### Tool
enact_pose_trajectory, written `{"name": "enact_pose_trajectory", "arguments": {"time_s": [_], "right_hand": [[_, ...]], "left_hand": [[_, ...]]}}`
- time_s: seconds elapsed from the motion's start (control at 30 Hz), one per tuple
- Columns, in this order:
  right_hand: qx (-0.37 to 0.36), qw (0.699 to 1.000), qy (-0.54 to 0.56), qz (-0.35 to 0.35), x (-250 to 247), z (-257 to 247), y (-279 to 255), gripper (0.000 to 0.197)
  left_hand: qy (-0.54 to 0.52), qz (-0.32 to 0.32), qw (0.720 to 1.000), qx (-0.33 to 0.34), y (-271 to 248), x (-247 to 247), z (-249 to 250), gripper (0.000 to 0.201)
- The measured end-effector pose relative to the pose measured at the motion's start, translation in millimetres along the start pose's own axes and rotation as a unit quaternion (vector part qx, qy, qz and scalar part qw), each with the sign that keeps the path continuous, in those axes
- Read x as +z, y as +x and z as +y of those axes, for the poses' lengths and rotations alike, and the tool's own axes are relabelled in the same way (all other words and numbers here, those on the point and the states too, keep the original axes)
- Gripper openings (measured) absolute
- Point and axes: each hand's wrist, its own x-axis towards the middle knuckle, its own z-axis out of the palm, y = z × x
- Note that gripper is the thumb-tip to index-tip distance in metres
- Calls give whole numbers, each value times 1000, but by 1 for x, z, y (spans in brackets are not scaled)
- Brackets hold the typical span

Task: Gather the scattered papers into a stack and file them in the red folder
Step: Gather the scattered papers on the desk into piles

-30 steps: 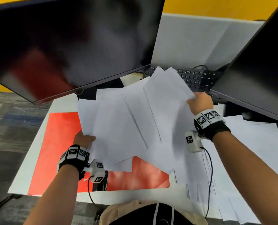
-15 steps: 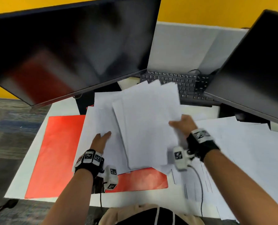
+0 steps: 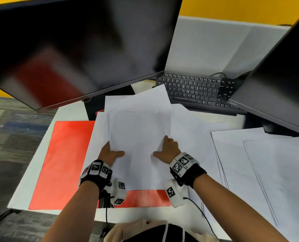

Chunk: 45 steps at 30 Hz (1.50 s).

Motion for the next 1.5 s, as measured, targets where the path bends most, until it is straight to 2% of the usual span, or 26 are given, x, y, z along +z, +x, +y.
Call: {"name": "enact_pose_trajectory", "arguments": {"time_s": [0.1, 0.23, 0.3, 0.4, 0.47, 0.6, 0.7, 0.77, 0.8, 0.83, 0.9, 0.97, 1.03, 1.23, 1.37, 1.5], "right_hand": [[3, 998, 19, 55, -25, 9, 15, 61], [49, 976, 138, 160, -63, 30, 47, 52], [80, 970, 164, 158, -75, 36, 61, 58], [107, 968, 192, 123, -81, 39, 72, 66], [118, 970, 191, 98, -78, 37, 76, 65], [149, 968, 171, 102, -70, 33, 77, 57], [128, 970, 192, 73, -68, 34, 74, 46], [101, 969, 209, 78, -66, 34, 73, 12], [85, 969, 211, 92, -65, 35, 72, 10], [71, 970, 205, 107, -63, 35, 73, 24], [42, 968, 188, 159, -63, 32, 64, 35], [33, 965, 156, 209, -69, 32, 53, 30], [30, 958, 122, 257, -84, 37, 38, 10], [-18, 913, 116, 390, -159, 67, 0, 15], [-73, 887, 194, 413, -200, 78, -26, 5], [-87, 861, 344, 363, -197, 73, -35, 20]], "left_hand": [[-33, 26, 999, -8, 0, -15, 2, 64], [-95, 84, 992, 3, 3, -35, 5, 58], [-110, 112, 988, 8, 5, -40, 6, 56], [-117, 121, 986, 0, 10, -42, 2, 55], [-124, 124, 985, -8, 12, -43, -1, 57], [-122, 120, 985, -16, 15, -45, -4, 57], [-113, 118, 986, -19, 15, -46, -3, 54], [-104, 119, 987, -22, 14, -46, -2, 54], [-99, 119, 988, -22, 14, -47, -2, 55], [-94, 118, 988, -22, 15, -47, -2, 55], [-85, 106, 990, -23, 13, -46, -1, 55], [-75, 100, 992, -20, 13, -43, 2, 53], [-69, 87, 994, -16, 10, -38, 5, 54], [-39, 67, 997, -13, 5, -31, 12, 58], [-3, 42, 999, -16, 2, -21, 17, 57], [30, 11, 999, -28, 6, -8, 14, 56]]}}
